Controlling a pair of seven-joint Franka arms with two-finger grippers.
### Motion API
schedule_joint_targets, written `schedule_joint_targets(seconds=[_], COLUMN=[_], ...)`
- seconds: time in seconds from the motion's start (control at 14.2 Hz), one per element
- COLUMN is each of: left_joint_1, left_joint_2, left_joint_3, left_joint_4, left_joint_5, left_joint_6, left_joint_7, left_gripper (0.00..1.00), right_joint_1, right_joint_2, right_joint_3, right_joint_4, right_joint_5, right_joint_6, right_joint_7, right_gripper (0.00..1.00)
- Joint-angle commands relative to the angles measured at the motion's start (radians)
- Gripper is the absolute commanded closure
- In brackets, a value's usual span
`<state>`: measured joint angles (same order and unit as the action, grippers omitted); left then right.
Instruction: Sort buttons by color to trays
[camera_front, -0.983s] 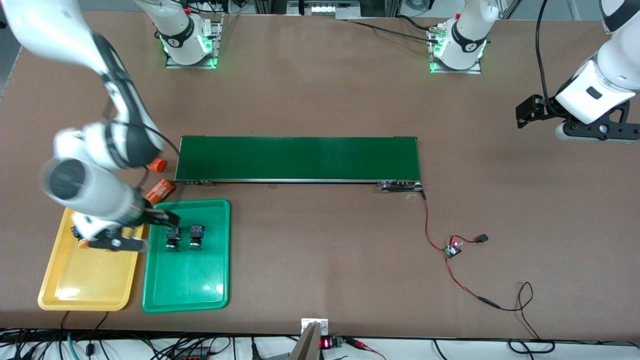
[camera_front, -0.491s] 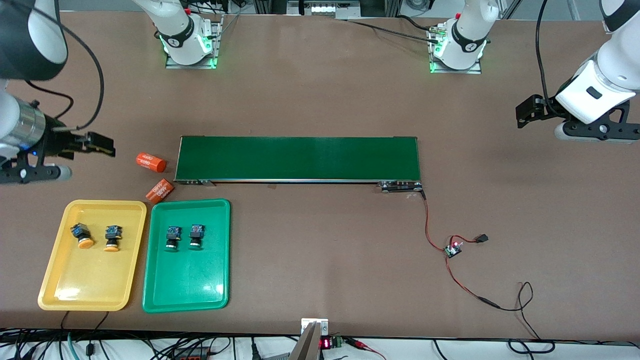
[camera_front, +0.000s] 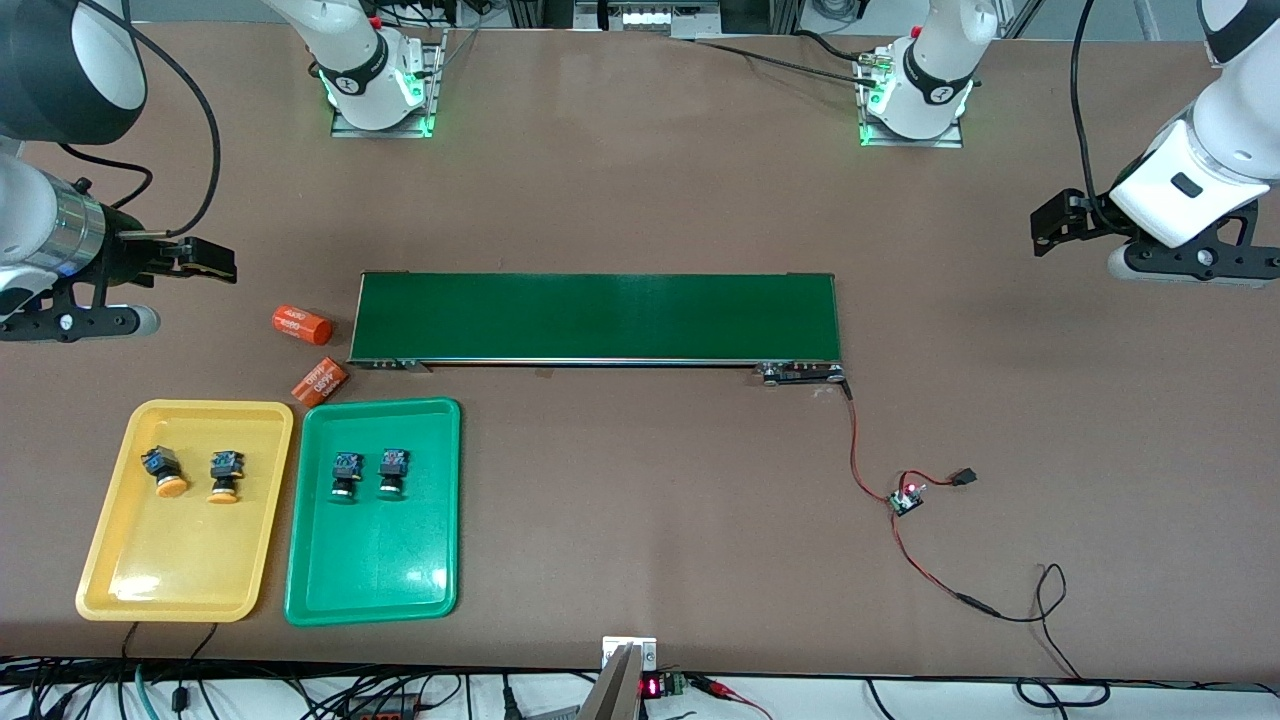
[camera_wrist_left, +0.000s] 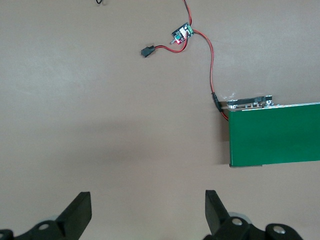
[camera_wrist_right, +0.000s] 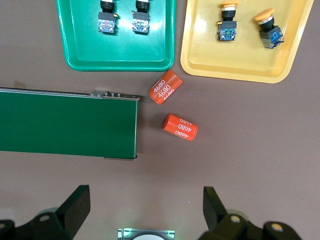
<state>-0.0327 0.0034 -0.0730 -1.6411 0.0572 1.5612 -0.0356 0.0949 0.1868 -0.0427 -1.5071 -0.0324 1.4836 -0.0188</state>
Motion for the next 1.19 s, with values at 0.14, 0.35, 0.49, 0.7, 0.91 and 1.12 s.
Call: schedule_joint_targets(seconds=[0.14,0.35,0.49,0.7,0.91,1.12], left_joint_1=[0.001,0.001,0.001,0.001,0.001,0.001], left_joint_2=[-0.008,-0.008,-0.008,-0.008,-0.008,-0.008], left_joint_3=[-0.002,-0.002,-0.002,-0.002,-0.002,-0.008], left_joint_4=[0.011,0.011,0.011,0.011,0.011,0.011], left_joint_5=[-0.008,-0.008,-0.008,-0.01,-0.01,-0.01], left_joint_6=[-0.023,-0.026,-0.026,-0.027,-0.027,-0.027], left_joint_7=[0.006,0.006,0.006,0.005,0.002,-0.001], left_gripper=[0.0,0.0,0.0,0.0,0.0,0.0], right_joint_1=[0.022,0.02,0.023,0.031,0.031,0.029], right_joint_2=[-0.026,-0.113,-0.144,-0.144,-0.141,-0.139], right_joint_3=[-0.011,-0.011,-0.011,-0.011,-0.011,-0.011], right_joint_4=[-0.012,-0.097,-0.14,-0.147,-0.145,-0.147], right_joint_5=[0.017,0.017,0.02,0.02,0.02,0.022], right_joint_6=[-0.029,-0.025,-0.005,-0.011,-0.003,0.006], right_joint_7=[0.014,0.014,0.014,0.014,0.014,0.014], right_gripper=[0.0,0.0,0.0,0.0,0.0,0.0])
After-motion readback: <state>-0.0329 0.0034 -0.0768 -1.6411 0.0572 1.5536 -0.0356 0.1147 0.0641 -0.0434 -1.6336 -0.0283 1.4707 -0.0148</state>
